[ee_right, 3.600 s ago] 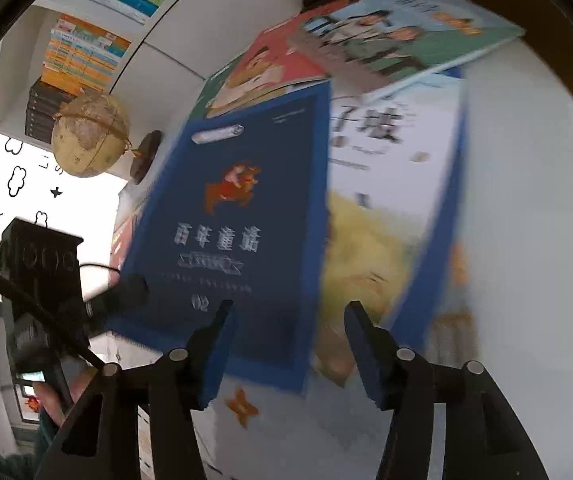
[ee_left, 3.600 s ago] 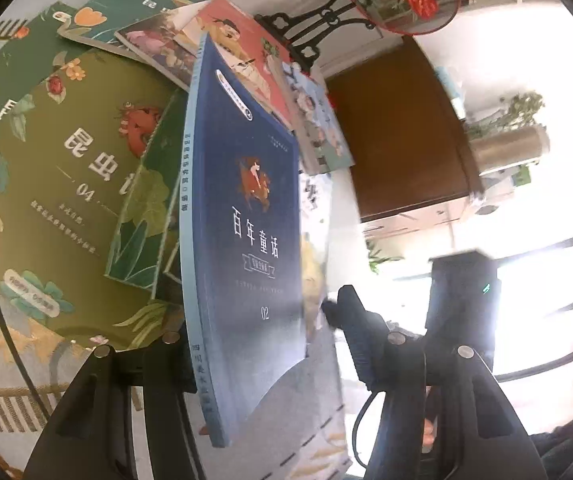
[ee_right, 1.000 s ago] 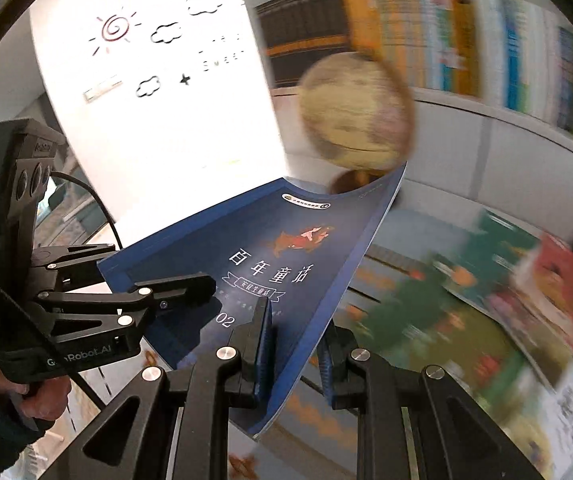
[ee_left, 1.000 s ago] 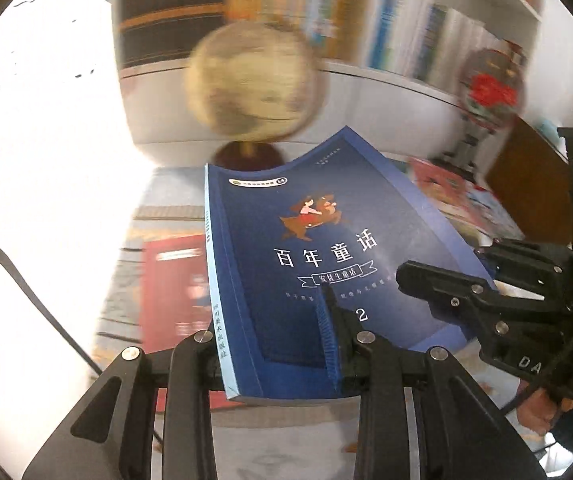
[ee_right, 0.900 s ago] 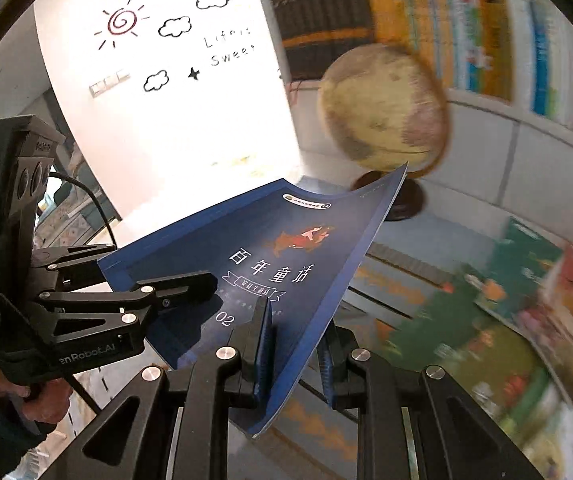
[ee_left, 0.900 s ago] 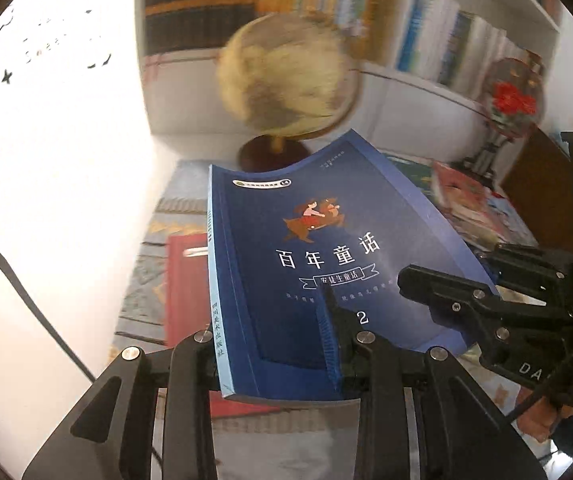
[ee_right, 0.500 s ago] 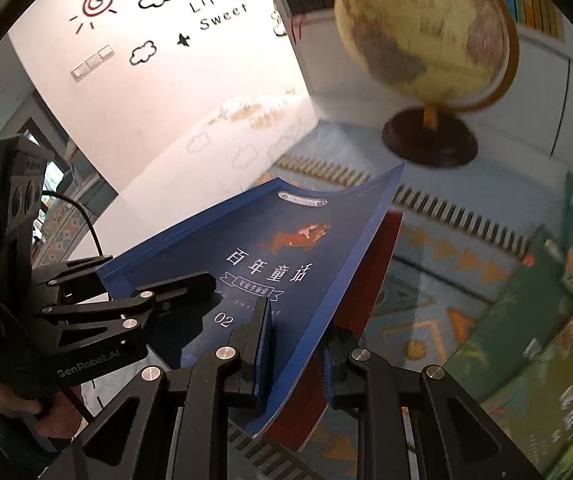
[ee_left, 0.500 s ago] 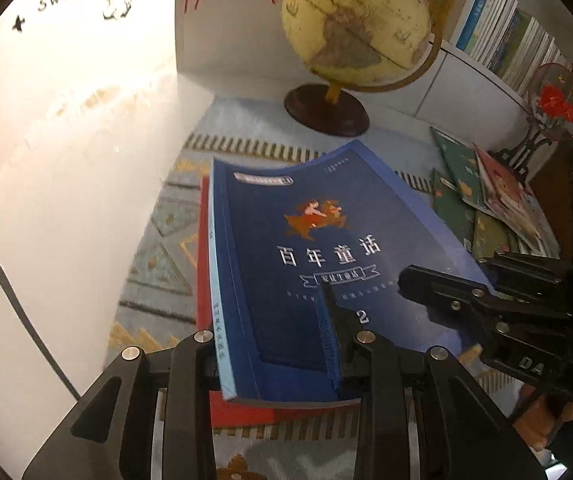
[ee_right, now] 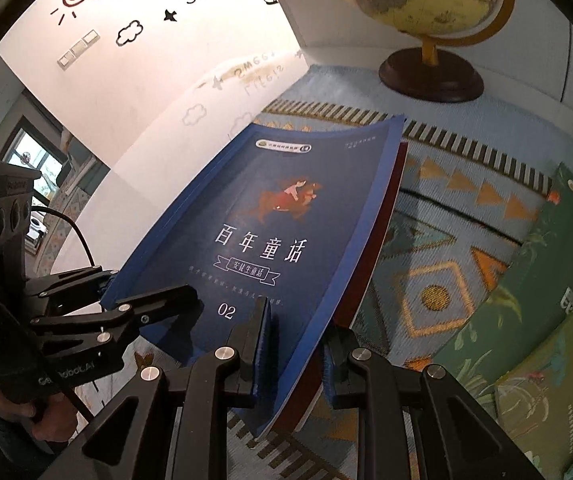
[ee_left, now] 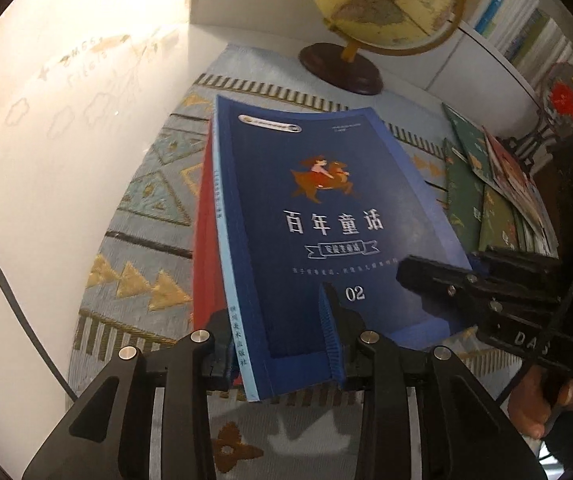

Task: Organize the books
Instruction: 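Carry the blue book with both tools onto the red book and release, then move both tools back over the remaining books on the table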

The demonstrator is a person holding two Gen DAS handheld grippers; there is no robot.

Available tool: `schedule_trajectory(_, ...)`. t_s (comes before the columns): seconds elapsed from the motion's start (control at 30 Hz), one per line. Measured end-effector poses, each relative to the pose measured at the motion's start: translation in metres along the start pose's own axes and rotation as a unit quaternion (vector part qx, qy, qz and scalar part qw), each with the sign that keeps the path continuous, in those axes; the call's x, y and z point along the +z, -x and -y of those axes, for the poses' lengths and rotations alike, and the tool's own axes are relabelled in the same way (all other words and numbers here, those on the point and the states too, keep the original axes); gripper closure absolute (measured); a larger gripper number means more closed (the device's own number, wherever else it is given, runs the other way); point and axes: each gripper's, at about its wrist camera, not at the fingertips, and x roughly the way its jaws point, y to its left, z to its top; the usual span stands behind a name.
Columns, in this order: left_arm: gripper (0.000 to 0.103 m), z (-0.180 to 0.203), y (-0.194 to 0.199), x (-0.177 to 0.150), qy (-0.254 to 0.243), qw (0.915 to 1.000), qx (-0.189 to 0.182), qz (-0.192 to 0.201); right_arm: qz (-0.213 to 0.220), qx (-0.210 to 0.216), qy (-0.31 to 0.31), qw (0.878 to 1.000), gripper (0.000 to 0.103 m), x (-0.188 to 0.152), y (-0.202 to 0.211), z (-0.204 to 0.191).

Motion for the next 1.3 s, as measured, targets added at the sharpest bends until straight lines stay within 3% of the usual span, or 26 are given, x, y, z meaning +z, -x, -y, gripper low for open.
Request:
schedule_trajectory(0.27,0.073,-0.019,-0.004,0.001,0.022,0.9994,0.027,-0.006,-0.018,-0.011,-0.022,1.000,0.079,-0.005,-0.013,-0.004)
schedule_trajectory(0.43,0.071,-0.027,-0.001,-0.004,0.034,0.9989,0.031,-0.004,-0.025,-0.011,-0.038,0.999,0.072,-0.007,-0.016,0.001)
schedule_trajectory(0.6,0.071,-0.024,0.003,-0.008,0.034,0.9989,0.033,-0.003,-0.037,-0.037,-0.011,0.999,0.065,-0.010,-0.018,-0.010)
schedule_trajectory(0.77,0.071,-0.001,0.013,-0.007,0.013,0.9994,0.032,0.002,-0.047,-0.073,-0.003,0.996,0.065,-0.028,-0.001,0.000)
schedule_trajectory(0.9,0.070,0.039,0.024,-0.002,-0.017,0.9997,0.012,0.010,-0.027,-0.097,-0.013,0.995,0.065,-0.053,0.045,0.018)
schedule_trajectory(0.97,0.063,0.066,0.029,0.003,-0.036,0.9993,0.002,0.014,-0.013,-0.105,-0.030,0.994,0.065,-0.066,0.071,0.030)
schedule_trajectory(1.03,0.062,0.094,0.031,0.011,-0.056,0.9982,-0.014,0.017,0.008,-0.113,-0.058,0.992,0.065,-0.079,0.102,0.048)
schedule_trajectory(1.1,0.050,0.129,0.033,0.021,-0.081,0.9959,-0.038,0.017,0.031,-0.122,-0.088,0.988,0.063,-0.090,0.131,0.067)
schedule_trajectory(1.13,0.032,0.146,0.034,0.026,-0.090,0.9946,-0.048,0.019,0.041,-0.127,-0.101,0.986,0.060,-0.094,0.144,0.077)
schedule_trajectory(1.17,0.024,0.168,0.036,0.033,-0.103,0.9921,-0.065,0.029,0.050,-0.131,-0.111,0.984,0.057,-0.098,0.155,0.083)
schedule_trajectory(1.3,0.024,0.243,0.043,0.054,-0.163,0.9782,-0.118,0.050,0.109,-0.155,-0.175,0.966,0.052,-0.117,0.214,0.131)
